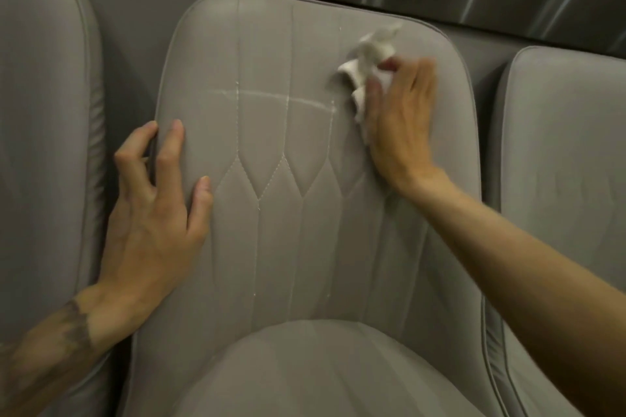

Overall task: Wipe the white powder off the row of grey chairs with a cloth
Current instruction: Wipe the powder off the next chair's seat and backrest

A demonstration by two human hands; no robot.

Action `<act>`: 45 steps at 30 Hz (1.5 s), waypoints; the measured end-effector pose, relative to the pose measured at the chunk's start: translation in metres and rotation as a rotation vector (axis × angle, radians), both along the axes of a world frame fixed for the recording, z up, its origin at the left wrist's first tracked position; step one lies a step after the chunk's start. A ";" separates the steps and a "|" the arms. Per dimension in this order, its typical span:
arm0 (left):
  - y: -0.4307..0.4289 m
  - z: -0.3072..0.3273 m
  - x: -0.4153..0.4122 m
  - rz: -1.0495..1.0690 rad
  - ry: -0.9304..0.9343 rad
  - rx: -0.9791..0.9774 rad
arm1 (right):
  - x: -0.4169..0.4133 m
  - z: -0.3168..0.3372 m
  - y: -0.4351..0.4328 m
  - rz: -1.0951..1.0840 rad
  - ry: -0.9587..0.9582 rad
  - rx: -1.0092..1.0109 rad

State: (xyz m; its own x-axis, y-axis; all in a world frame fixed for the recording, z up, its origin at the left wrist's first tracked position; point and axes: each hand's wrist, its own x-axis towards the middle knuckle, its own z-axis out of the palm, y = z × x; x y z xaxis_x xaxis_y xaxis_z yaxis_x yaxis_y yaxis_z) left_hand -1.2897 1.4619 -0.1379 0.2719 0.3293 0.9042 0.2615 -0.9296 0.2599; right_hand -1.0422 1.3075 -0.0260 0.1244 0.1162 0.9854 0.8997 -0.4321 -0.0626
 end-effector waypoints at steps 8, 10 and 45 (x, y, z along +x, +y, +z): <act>-0.001 0.002 -0.002 0.003 -0.008 -0.008 | 0.006 0.029 0.000 0.047 -0.082 -0.177; -0.001 0.001 -0.001 -0.002 -0.005 -0.010 | 0.009 0.049 0.008 0.033 0.016 0.024; -0.001 0.000 -0.001 0.006 0.007 -0.005 | -0.016 -0.070 -0.020 0.054 -0.245 -0.514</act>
